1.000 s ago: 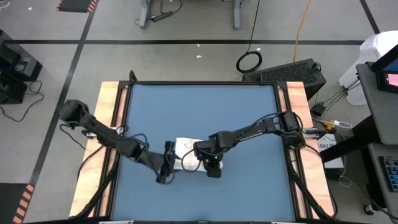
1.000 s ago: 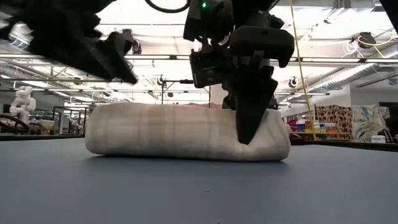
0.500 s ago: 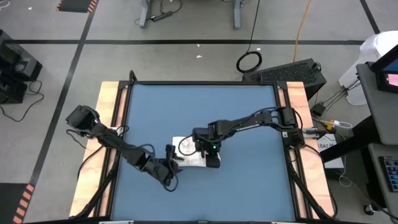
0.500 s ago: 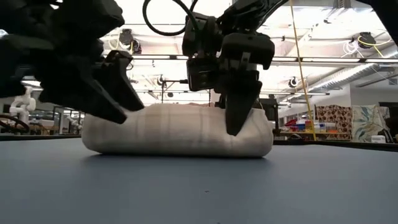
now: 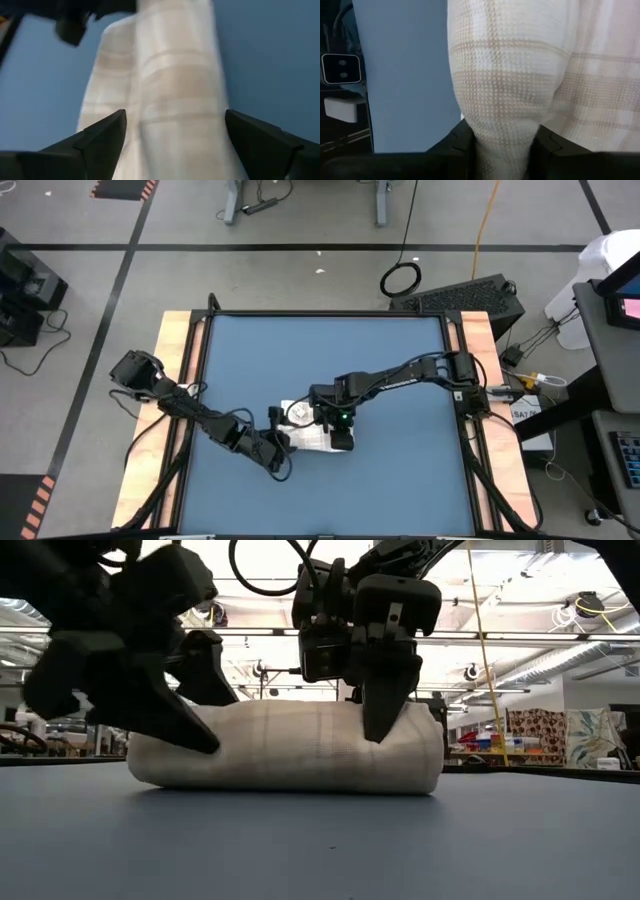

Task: Roll towel into tight, uniform cylinder
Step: Roll the white towel

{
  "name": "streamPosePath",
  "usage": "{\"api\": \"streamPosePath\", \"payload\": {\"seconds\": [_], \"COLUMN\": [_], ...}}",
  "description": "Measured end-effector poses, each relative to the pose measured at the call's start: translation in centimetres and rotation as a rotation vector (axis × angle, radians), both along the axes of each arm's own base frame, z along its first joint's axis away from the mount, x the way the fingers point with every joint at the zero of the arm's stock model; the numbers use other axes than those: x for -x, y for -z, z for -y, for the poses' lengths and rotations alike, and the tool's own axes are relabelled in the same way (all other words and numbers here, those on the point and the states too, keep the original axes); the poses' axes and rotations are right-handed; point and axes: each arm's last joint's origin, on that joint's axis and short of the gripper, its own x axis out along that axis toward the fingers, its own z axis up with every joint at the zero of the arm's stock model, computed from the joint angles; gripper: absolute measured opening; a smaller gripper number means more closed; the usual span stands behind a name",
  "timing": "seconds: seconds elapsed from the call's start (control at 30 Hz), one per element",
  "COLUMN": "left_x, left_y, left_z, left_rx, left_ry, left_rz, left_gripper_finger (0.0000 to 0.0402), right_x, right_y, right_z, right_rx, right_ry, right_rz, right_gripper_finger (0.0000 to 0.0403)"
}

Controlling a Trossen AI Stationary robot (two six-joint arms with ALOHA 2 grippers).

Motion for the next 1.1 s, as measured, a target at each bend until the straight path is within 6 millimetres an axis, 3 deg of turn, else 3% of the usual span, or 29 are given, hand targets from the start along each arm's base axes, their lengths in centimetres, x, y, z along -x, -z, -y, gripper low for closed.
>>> {"api": "streamPosePath", "payload": {"seconds": [0.13,0.43,0.77,1.1], "left_x": [0.2,1.3,0.8,0.1], "left_y": [0.0,-2.2,0.4,1.4], "left_z": [0.6,2.7,2.2,0.9], "left_rx": [-0.021,-0.03,-0.075,-0.016], "left_ry": [0.048,0.097,0.026,-0.031], "left_rz": [-0.001,0.128,0.047,-0.003], "left_gripper_finger": [0.0343,0.0343,0.034,0.0255], "right_x": [0.0,0.0,-0.2,-0.2], "right_y": [0.0,-0.1,-0.2,-0.2], "right_z": [0.0,0.0,0.0,0.0], "right_rx": [-0.001,-0.002,-0.011,-0.011], "right_ry": [-0.001,0.003,0.032,0.034], "right_rz": [0.002,0.004,0.003,0.002], "right_gripper_finger": [0.0102,0.0095,0.0094,0.0098]}}
